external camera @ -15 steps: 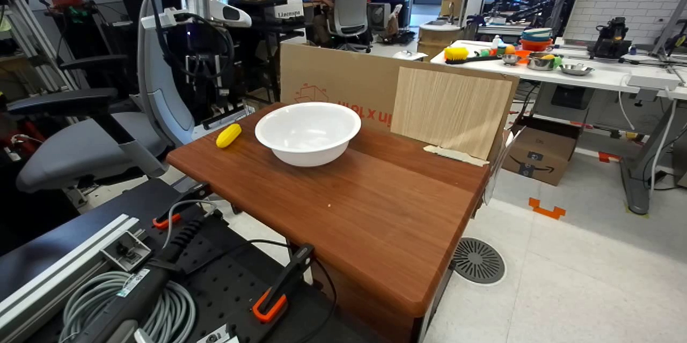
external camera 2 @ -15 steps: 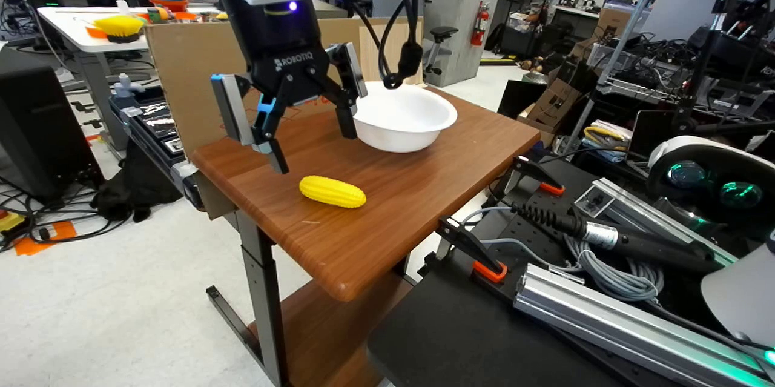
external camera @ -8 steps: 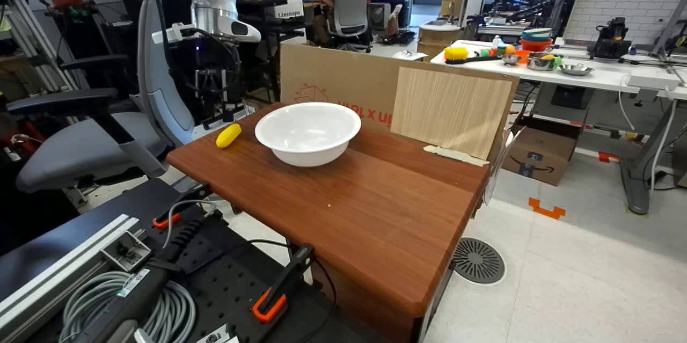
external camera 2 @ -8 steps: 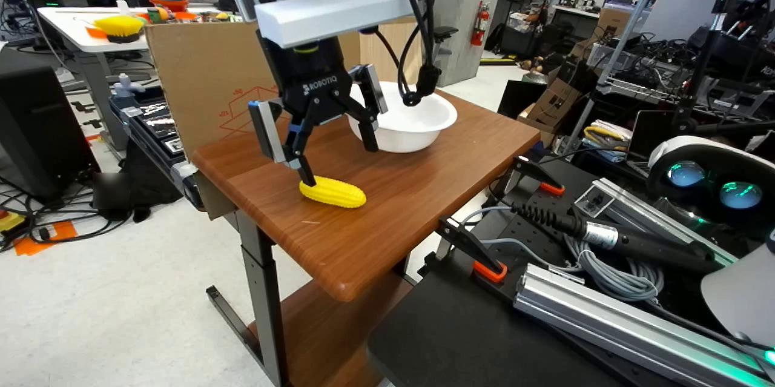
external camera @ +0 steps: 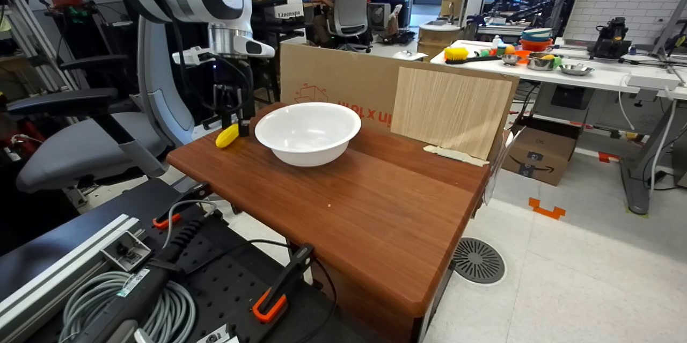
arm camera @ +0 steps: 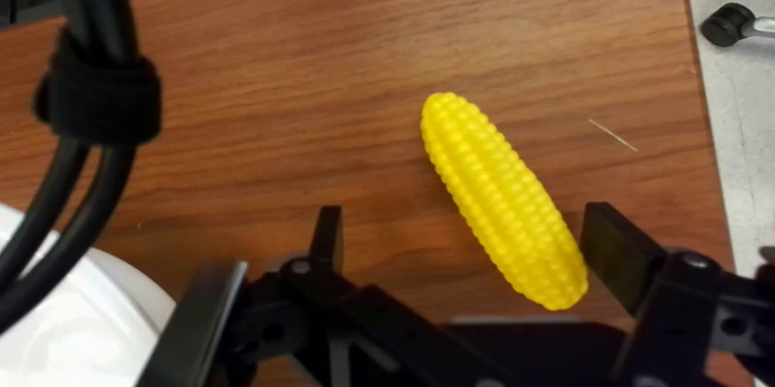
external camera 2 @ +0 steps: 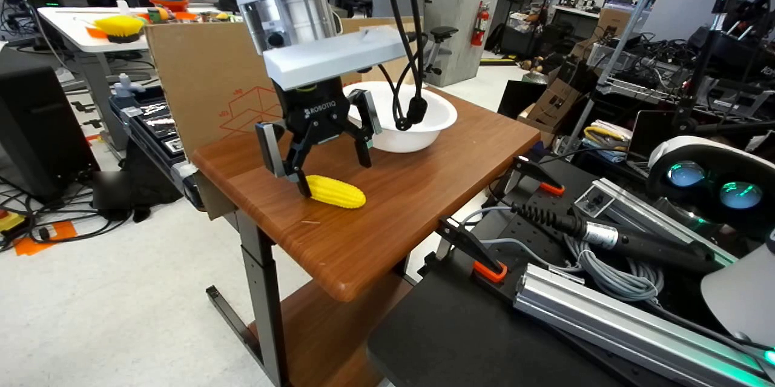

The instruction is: Pick the object and put it in the bowl

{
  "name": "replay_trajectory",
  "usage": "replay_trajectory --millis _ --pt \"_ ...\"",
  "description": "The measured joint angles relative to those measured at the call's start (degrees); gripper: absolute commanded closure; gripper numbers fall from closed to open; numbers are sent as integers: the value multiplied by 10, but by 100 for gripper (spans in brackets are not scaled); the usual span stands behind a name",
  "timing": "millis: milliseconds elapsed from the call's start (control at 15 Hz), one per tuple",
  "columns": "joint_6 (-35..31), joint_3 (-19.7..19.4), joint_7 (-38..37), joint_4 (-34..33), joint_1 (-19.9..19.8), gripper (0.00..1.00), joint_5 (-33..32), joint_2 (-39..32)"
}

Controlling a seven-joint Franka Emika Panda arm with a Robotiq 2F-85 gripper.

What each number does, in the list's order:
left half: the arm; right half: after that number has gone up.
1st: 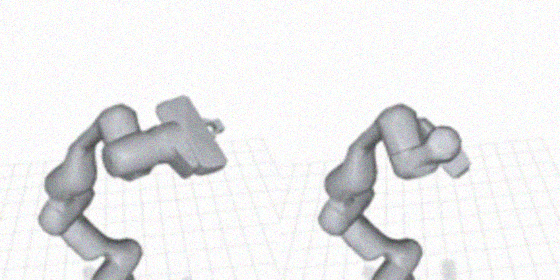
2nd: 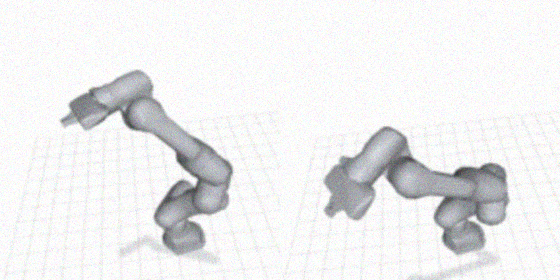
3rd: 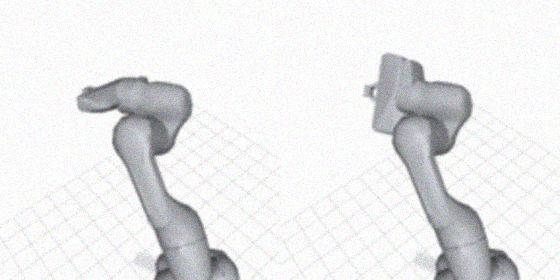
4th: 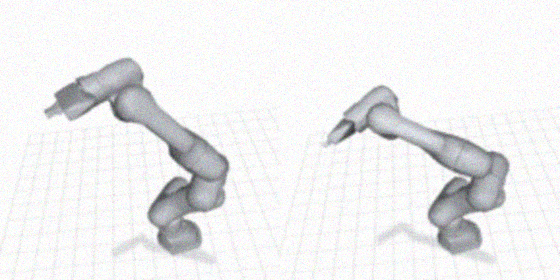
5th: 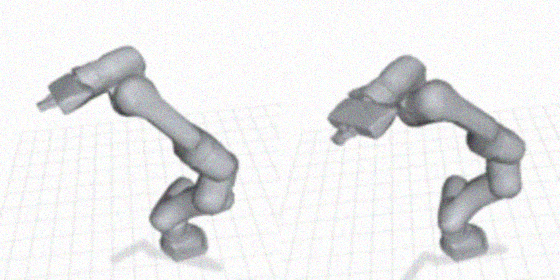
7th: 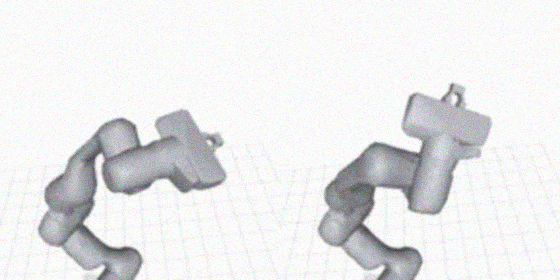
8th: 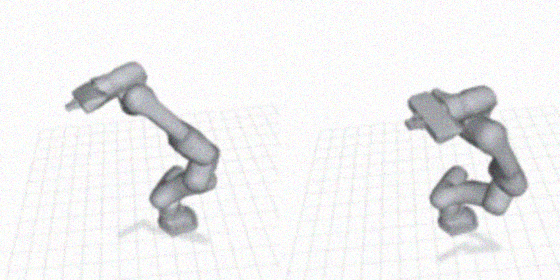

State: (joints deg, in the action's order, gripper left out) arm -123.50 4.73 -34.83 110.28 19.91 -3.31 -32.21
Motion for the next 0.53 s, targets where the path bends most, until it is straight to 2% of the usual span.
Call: replay_trajectory --millis 200,267,333,533 --pt "-4 -6 -7 -11 0 0 0 -19" --pt "-4 -7 -9 -14 0 22 1 -24" --pt "-4 -7 -11 -16 0 26 2 -26" --pt "-4 -7 -19 -21 0 51 3 -27"
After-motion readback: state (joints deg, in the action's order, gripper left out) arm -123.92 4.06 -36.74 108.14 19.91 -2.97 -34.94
